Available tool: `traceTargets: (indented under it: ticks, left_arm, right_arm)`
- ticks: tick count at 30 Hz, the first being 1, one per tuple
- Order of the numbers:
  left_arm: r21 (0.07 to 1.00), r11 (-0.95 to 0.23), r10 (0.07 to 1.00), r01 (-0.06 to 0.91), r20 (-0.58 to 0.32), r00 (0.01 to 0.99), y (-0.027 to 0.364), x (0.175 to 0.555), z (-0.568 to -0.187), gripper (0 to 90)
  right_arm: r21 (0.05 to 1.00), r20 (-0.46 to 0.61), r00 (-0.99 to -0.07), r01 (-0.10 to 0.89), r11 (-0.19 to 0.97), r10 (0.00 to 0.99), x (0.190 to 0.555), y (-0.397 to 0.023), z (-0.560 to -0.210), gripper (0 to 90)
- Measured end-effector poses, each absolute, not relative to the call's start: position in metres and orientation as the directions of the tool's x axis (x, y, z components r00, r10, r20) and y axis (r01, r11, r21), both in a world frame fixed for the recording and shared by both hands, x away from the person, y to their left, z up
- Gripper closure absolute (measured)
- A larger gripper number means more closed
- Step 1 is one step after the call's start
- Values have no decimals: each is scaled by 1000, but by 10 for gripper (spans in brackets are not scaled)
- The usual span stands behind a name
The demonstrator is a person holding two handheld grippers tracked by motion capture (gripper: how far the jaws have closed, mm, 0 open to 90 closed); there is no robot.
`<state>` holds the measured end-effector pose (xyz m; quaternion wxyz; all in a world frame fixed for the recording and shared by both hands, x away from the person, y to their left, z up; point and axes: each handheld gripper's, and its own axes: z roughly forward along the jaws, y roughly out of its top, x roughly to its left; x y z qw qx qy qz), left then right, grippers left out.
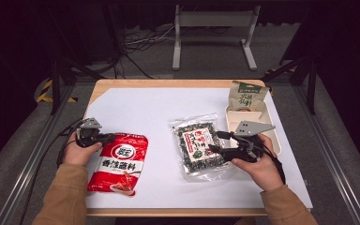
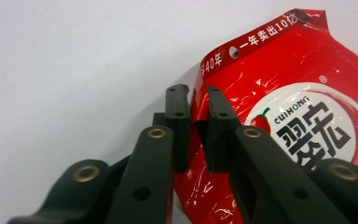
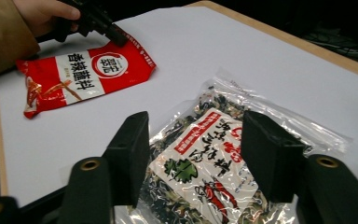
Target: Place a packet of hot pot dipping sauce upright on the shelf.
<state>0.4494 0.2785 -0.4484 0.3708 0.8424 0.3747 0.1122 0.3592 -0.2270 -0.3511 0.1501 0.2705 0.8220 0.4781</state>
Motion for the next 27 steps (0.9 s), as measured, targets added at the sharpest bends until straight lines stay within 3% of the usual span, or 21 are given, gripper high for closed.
traceTargets:
  ticks: [14, 18, 23, 27]
  left_arm:
    - [724, -413, 714, 552, -119, 690, 282, 443, -435, 862]
    - [740, -388, 716, 550, -133, 685, 283, 437, -423, 882]
    - [760, -398, 712, 514, -97, 695, 281, 428, -402, 891]
    - [779, -365, 707, 510, -124, 696, 280, 420, -385, 891]
  right_arm:
    - [847, 60, -844, 325, 420, 533, 358, -225, -352, 589]
    - [818, 80, -871, 336, 467, 485, 359, -222, -351, 700]
    - [812, 75, -878, 328, 482, 472, 357, -218, -350, 686]
    - [817, 87, -877, 334, 470, 472, 356, -217, -349, 667]
